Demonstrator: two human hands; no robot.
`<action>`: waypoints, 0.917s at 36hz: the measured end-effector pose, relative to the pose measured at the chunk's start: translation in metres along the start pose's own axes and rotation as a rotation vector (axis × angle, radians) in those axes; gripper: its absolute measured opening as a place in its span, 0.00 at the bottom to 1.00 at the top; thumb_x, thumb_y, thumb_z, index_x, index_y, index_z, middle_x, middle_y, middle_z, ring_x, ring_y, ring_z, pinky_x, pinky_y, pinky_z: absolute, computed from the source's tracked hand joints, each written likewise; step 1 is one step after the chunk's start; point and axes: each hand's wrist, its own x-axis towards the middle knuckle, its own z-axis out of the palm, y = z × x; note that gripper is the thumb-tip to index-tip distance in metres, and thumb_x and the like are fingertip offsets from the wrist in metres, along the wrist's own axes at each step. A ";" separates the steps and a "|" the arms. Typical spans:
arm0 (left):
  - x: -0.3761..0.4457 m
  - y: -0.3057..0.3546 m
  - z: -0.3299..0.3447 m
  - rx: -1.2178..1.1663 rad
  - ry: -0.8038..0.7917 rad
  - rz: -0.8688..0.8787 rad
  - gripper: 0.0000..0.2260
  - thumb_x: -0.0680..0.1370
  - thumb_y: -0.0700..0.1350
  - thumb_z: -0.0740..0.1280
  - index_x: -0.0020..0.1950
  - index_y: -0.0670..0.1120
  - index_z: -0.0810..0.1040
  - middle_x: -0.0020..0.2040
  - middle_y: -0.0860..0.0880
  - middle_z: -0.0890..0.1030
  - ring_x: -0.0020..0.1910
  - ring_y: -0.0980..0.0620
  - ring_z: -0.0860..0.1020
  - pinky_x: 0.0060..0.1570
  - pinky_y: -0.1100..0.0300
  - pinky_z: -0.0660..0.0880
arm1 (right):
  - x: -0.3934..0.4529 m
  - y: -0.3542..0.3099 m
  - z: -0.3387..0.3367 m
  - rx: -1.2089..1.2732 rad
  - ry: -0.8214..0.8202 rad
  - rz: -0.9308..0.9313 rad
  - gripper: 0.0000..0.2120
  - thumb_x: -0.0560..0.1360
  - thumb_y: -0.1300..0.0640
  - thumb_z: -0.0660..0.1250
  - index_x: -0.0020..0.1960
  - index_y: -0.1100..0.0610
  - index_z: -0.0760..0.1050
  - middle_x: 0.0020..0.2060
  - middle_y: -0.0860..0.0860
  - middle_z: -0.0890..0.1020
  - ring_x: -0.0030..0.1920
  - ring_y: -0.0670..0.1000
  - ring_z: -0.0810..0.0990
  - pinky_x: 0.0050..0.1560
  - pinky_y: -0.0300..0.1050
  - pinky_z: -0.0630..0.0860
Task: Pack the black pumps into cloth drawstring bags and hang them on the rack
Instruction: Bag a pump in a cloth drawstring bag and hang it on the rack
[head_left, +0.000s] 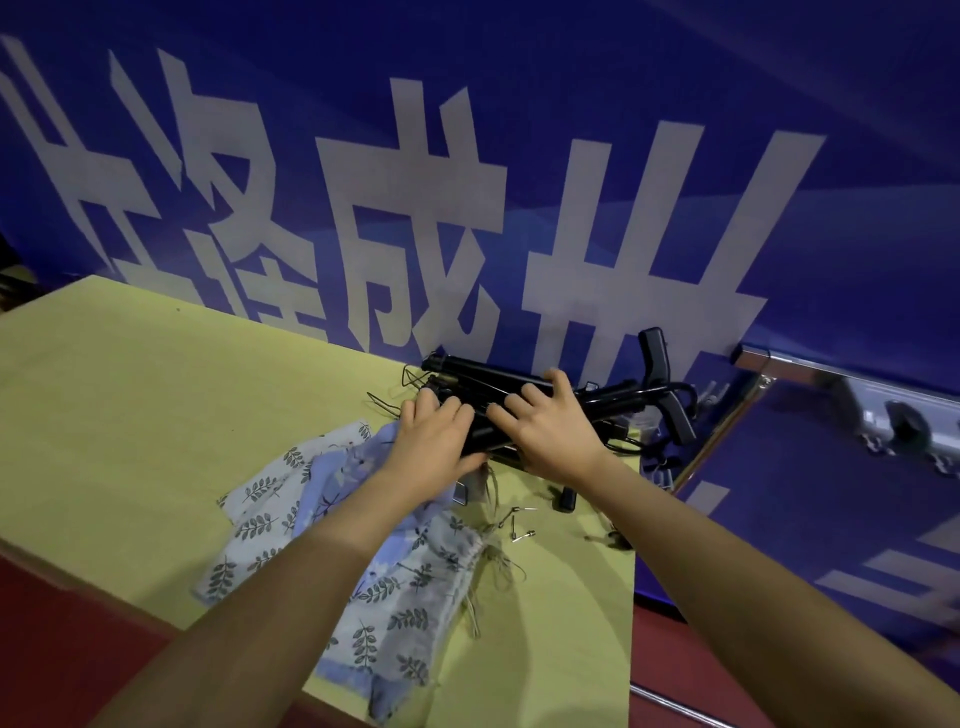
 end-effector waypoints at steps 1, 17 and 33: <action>0.001 0.000 0.000 0.008 0.002 -0.008 0.20 0.68 0.59 0.72 0.47 0.45 0.74 0.44 0.48 0.76 0.46 0.43 0.72 0.43 0.52 0.66 | -0.001 0.001 0.002 0.004 0.054 0.011 0.24 0.61 0.54 0.75 0.56 0.55 0.78 0.42 0.50 0.81 0.44 0.54 0.80 0.57 0.55 0.62; 0.008 -0.019 0.002 -0.312 0.174 -0.313 0.20 0.77 0.59 0.62 0.55 0.42 0.72 0.53 0.45 0.72 0.53 0.44 0.65 0.51 0.53 0.61 | 0.005 -0.039 0.030 0.811 -0.323 0.590 0.24 0.78 0.44 0.60 0.69 0.56 0.66 0.63 0.55 0.72 0.63 0.57 0.70 0.61 0.51 0.66; -0.006 -0.035 0.001 -0.657 0.296 -0.383 0.16 0.77 0.55 0.63 0.47 0.41 0.67 0.44 0.48 0.67 0.48 0.50 0.60 0.48 0.54 0.64 | 0.027 -0.049 0.035 1.388 -0.406 0.693 0.07 0.80 0.58 0.61 0.44 0.57 0.73 0.35 0.54 0.75 0.36 0.54 0.72 0.39 0.49 0.70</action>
